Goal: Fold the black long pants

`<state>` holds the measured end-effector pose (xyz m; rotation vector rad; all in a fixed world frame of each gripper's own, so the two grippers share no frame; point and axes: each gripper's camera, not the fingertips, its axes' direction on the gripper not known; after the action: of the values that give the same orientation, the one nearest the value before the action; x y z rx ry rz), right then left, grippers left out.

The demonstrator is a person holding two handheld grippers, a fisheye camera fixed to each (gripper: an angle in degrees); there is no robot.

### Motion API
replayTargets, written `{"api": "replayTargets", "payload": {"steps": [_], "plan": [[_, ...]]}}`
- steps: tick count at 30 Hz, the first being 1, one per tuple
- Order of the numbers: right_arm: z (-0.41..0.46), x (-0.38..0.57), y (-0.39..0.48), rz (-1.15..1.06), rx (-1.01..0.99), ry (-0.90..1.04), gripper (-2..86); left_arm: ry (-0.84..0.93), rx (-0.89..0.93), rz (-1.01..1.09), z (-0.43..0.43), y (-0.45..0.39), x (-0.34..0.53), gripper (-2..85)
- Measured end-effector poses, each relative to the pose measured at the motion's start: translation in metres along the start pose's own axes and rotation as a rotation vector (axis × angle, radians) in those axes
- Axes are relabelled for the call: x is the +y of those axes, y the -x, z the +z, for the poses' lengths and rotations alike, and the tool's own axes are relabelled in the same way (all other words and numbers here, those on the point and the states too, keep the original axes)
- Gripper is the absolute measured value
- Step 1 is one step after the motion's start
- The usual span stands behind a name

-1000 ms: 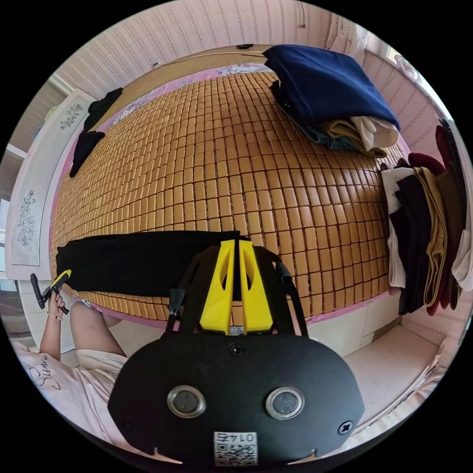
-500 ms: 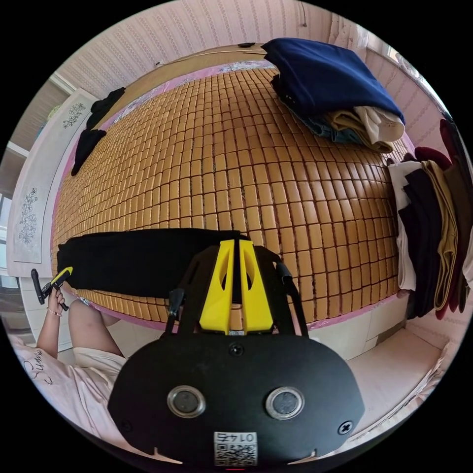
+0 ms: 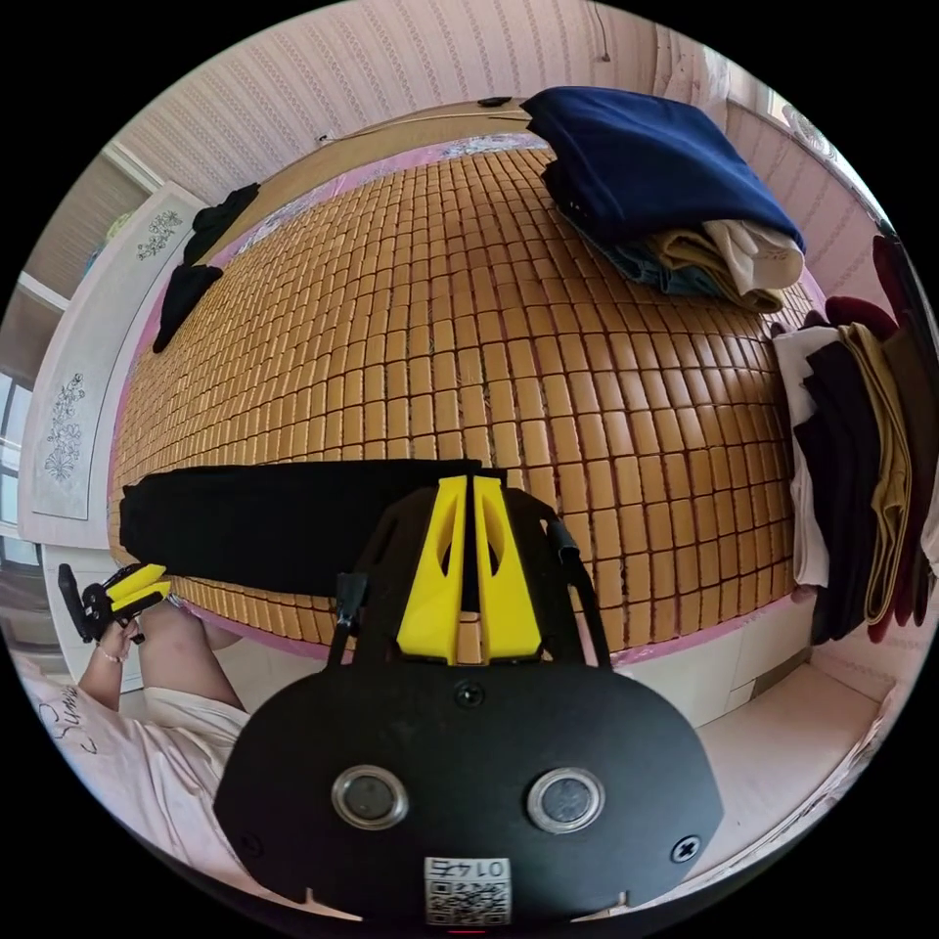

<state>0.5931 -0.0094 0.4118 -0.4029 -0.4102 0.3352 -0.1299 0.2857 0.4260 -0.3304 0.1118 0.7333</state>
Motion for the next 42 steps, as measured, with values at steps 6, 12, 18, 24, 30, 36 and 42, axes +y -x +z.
{"api": "replayTargets", "payload": {"steps": [6,12,18,24,30,36,42], "plan": [[0.001,-0.010,0.007,0.016,0.004,0.052,-0.5,0.032,-0.026,-0.008,0.007,0.003,0.002,-0.6],[0.044,-0.021,0.023,0.029,0.031,0.118,0.4,0.025,-0.002,-0.037,-0.008,0.018,0.006,-1.0],[0.038,-0.002,0.059,0.034,0.050,0.009,2.8,0.008,0.003,-0.046,-0.027,0.034,0.010,-1.0],[0.090,-0.010,0.107,-0.115,0.216,0.211,-0.2,-0.016,0.097,-0.134,-0.044,0.071,0.019,-0.7],[0.095,-0.038,0.154,-0.211,0.350,0.223,-0.7,-0.207,0.145,-0.354,-0.114,0.155,0.063,2.4],[0.104,-0.083,0.308,-0.605,0.159,0.090,-0.7,-0.341,-0.195,-0.790,-0.212,0.329,0.179,4.3],[0.149,-0.097,0.505,-1.061,-0.133,0.051,3.7,-0.317,-0.341,-1.086,-0.230,0.482,0.249,8.6]]}}
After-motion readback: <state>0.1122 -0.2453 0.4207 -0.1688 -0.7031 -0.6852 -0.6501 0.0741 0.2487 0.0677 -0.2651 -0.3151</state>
